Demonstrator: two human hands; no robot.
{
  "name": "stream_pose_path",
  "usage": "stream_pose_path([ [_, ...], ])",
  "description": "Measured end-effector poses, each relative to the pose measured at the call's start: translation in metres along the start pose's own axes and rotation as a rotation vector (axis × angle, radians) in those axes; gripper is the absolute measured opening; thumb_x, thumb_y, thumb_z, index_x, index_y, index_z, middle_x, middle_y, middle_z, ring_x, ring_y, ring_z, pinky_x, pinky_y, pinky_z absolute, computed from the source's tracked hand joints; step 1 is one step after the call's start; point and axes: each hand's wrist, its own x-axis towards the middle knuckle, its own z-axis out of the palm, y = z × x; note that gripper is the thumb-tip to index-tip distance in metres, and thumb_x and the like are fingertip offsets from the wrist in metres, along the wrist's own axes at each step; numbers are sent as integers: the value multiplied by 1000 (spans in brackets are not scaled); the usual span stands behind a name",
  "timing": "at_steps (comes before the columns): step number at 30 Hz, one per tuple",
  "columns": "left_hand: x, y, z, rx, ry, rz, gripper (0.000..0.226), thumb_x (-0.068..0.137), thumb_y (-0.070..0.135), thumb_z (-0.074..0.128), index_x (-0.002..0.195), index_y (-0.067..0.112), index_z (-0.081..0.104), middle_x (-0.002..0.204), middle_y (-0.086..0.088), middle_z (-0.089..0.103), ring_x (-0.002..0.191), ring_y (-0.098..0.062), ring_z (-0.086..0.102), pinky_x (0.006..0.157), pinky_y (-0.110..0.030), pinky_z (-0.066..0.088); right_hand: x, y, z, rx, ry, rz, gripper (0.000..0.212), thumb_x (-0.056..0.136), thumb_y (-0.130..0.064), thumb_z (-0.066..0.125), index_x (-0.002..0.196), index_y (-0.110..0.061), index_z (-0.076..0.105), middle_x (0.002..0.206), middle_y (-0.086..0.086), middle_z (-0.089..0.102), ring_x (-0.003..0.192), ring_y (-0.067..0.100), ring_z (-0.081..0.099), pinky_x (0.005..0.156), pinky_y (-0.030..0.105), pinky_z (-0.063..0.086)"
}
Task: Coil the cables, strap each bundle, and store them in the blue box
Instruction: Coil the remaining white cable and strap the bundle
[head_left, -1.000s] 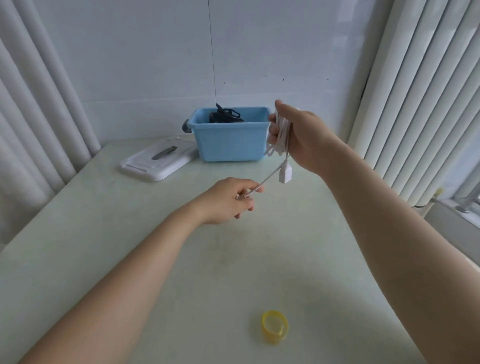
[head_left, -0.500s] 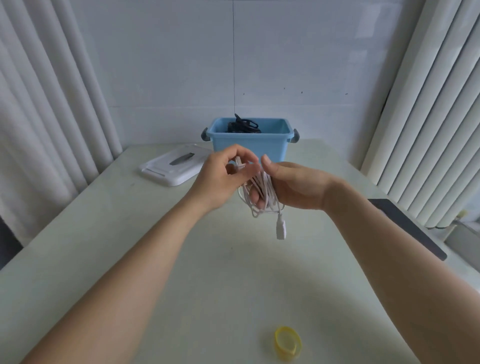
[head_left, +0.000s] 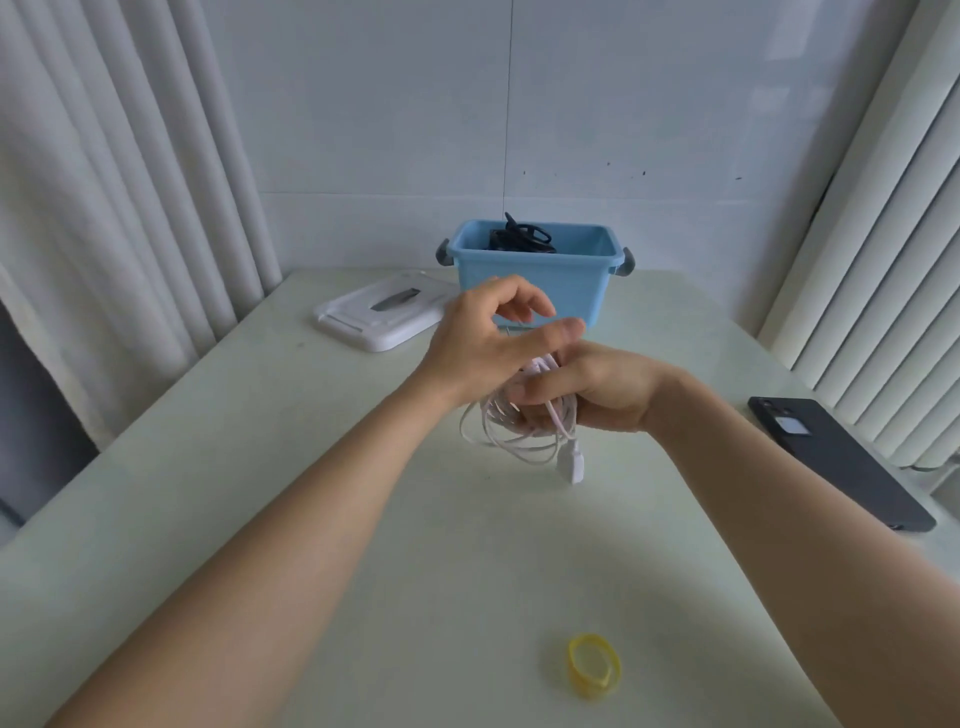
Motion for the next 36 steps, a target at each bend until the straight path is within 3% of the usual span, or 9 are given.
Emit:
stream_pose_path([
  [3, -10, 0, -11, -346, -339, -213, 52, 83, 53, 68, 116, 12, 66, 95, -2, 71, 84, -16, 69, 77, -27, 54, -3, -3, 1, 132, -63, -7, 25, 88, -5, 50, 67, -11, 61, 61, 5, 49, 57, 16, 50, 63, 27, 45],
  [6, -24, -3, -11, -549, -464, -279, 36, 96, 39, 57, 112, 9, 68, 84, -7, 68, 72, -19, 66, 73, -29, 57, -3, -3, 0, 215, -32, -27, 29, 91, -8, 50, 63, -10, 58, 58, 6, 51, 55, 17, 53, 63, 27, 46],
  [15, -55, -20, 0, -585, -58, -560, 82, 69, 74, 73, 113, 4, 67, 92, -13, 57, 86, -27, 51, 80, -40, 38, -6, 17, 20, 130, 384, 32, 17, 86, -12, 71, 80, 2, 65, 72, 11, 65, 67, 23, 64, 69, 30, 53],
  [19, -60, -12, 14, -630, 217, -672, 43, 89, 54, 65, 62, 21, 71, 58, 1, 46, 57, -15, 42, 57, -25, 38, -22, 33, 43, 188, 379, -49, 14, 88, 4, 65, 101, 0, 65, 86, 12, 70, 79, 22, 69, 69, 25, 53],
  [23, -71, -15, 27, -404, 310, -546, 54, 94, 50, 63, 75, -1, 64, 55, 0, 43, 47, -15, 38, 48, -27, 37, -33, 47, 54, 0, 465, -45, 33, 80, 0, 70, 111, -1, 61, 93, 24, 66, 83, 26, 66, 64, 33, 56],
  [25, -75, -20, 29, -233, 246, -462, 56, 92, 56, 61, 68, 5, 57, 53, 3, 43, 51, -19, 42, 52, -32, 42, -36, 49, 56, -116, 505, -33, 38, 73, -5, 66, 110, -7, 59, 95, 23, 65, 86, 27, 65, 79, 48, 55],
  [28, -78, -20, 28, -231, 30, -450, 48, 95, 52, 58, 67, 14, 65, 57, 5, 54, 56, -17, 51, 58, -33, 47, -39, 48, 53, -130, 568, -27, 36, 81, 4, 65, 113, -5, 54, 98, 19, 65, 88, 26, 66, 85, 47, 55],
  [33, -87, -14, 16, -405, -284, -431, 29, 91, 27, 69, 107, 3, 67, 76, 0, 67, 68, -12, 62, 67, -27, 50, -44, 40, 52, -271, 606, 40, 34, 89, 8, 48, 115, -13, 47, 89, 11, 57, 73, 20, 59, 70, 42, 53],
  [36, -91, -15, 13, -192, -337, -306, 56, 77, 8, 70, 130, 15, 54, 98, -3, 67, 85, -11, 65, 81, -29, 54, -49, 39, 49, -273, 616, 57, 43, 91, 7, 45, 125, -18, 37, 88, 12, 54, 66, 18, 57, 64, 34, 52],
])
